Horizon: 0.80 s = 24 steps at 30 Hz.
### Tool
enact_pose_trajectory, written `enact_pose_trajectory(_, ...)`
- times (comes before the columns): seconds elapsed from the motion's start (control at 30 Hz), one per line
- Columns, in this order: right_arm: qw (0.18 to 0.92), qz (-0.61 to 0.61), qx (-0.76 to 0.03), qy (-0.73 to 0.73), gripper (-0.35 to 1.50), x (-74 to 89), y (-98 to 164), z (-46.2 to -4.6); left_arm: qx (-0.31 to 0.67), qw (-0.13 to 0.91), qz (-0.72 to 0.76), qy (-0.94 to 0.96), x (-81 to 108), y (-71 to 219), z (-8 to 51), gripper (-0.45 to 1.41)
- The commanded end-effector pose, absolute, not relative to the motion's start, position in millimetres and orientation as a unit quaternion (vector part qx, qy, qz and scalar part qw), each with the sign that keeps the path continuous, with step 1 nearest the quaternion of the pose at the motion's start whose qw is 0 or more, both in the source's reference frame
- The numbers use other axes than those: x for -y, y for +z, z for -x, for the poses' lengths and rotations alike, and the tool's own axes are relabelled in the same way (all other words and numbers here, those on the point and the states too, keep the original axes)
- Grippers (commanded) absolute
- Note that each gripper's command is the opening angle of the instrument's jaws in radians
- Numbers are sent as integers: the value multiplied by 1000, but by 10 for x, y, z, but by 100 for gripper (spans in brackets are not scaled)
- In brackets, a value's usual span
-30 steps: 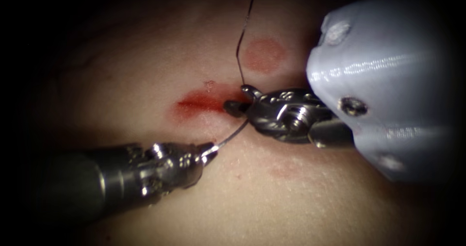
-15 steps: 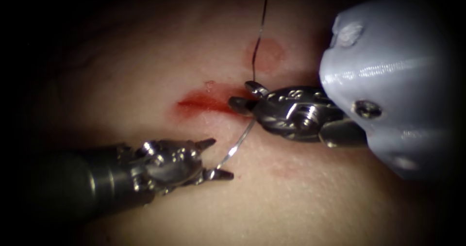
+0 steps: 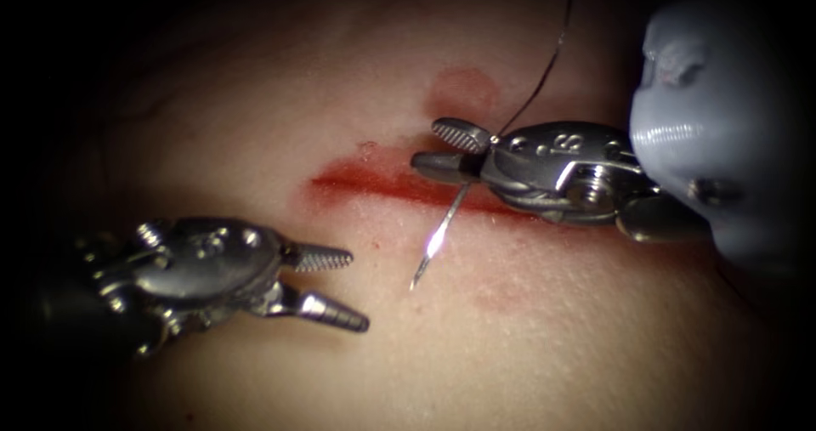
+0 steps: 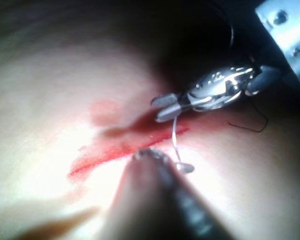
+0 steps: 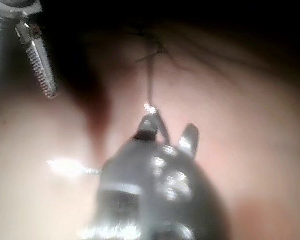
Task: Wound Closure
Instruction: Hand the needle back to the left gripper to readjust.
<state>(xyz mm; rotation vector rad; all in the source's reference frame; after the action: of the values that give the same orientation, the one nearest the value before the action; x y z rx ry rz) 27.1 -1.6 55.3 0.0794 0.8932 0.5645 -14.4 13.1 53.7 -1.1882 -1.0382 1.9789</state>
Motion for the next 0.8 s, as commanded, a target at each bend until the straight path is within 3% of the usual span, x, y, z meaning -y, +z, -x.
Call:
enact_pose_trajectory(0.03,861,-44,-436,258,-35,17,559,-275,389,306,451,743,-133,549,153,60)
enact_pose_trajectory(0.27,848,-51,-475,230,-35,17,551,-276,435,336,451,703,-145,588,188,63)
enact_pose_trajectory(0.8,819,-2,-519,244,-35,4,523,-250,451,340,550,616,-138,598,195,57)
